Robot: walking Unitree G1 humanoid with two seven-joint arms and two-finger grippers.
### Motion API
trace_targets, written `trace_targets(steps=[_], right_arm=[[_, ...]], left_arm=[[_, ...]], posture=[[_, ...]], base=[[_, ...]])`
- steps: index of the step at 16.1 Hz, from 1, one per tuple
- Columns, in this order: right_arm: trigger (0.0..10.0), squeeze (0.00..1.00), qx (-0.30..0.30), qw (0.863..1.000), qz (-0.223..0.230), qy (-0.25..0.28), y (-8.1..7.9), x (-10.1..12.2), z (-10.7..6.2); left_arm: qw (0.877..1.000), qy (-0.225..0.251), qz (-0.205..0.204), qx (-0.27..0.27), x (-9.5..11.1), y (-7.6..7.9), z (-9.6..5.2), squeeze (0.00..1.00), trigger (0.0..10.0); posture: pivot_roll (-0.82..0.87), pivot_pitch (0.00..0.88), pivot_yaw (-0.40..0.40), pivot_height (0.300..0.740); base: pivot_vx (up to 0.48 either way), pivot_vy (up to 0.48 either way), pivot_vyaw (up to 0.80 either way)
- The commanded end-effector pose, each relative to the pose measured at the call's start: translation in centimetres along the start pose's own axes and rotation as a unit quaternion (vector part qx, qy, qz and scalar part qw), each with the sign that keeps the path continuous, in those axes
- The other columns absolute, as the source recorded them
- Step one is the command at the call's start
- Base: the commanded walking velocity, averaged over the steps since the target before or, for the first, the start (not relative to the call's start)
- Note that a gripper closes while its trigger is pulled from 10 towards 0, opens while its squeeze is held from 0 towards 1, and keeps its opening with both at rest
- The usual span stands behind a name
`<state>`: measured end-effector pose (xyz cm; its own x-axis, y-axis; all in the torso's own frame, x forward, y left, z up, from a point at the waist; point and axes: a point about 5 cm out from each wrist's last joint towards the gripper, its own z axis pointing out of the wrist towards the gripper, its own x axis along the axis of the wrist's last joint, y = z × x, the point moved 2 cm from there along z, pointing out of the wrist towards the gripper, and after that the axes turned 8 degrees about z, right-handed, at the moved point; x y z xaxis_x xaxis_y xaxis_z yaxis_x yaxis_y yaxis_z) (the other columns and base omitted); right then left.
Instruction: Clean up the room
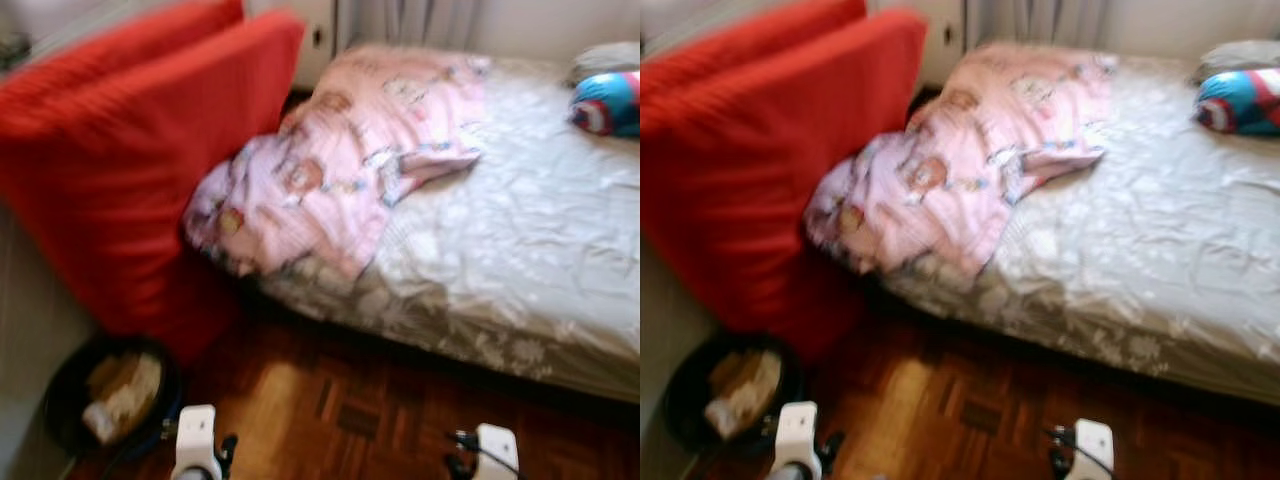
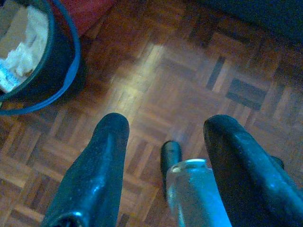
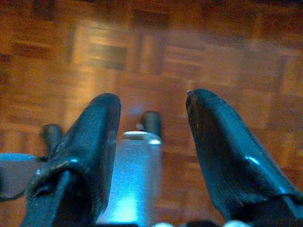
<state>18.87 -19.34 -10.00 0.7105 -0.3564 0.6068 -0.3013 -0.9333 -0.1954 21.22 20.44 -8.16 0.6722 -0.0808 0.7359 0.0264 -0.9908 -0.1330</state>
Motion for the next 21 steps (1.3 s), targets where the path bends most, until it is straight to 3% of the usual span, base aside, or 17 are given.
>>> trace_targets(steps=[1,7,12,19,21], right_arm=[[10.0,0.00,-0.002,1.000,0.000,-0.013,0.13,-0.89,-0.19],[10.0,0.00,-0.002,1.000,-0.012,-0.015,0.18,-0.85,-0.19],[10.0,0.00,0.002,1.000,-0.021,-0.015,0.16,-0.81,-0.18],[10.0,0.00,0.004,0.999,-0.030,-0.017,0.08,-0.84,-0.17],[10.0,0.00,0.005,0.999,-0.029,-0.015,0.07,-0.78,-0.17]], left_arm=[[1.000,-0.014,-0.008,0.003,-0.92,-0.20,-0.29,0.00,10.0],[1.000,-0.013,-0.019,-0.002,-0.91,0.06,-0.27,0.00,10.0],[1.000,-0.015,-0.021,-0.006,-0.92,0.22,-0.26,0.00,10.0],[1.000,-0.008,-0.022,-0.011,-0.61,0.38,-0.18,0.00,10.0],[1.000,-0.006,-0.023,-0.011,-0.54,0.43,-0.17,0.00,10.0]], posture=[[-0.01,0.148,0.029,0.740],[-0.01,0.144,0.025,0.740],[-0.01,0.135,0.025,0.740],[-0.01,0.124,0.028,0.740],[-0.01,0.129,0.028,0.740]], base=[[0.000,0.000,0.00],[0.000,0.000,0.00],[0.000,0.000,0.65],[0.331,0.000,0.00],[0.358,0.000,0.80]])
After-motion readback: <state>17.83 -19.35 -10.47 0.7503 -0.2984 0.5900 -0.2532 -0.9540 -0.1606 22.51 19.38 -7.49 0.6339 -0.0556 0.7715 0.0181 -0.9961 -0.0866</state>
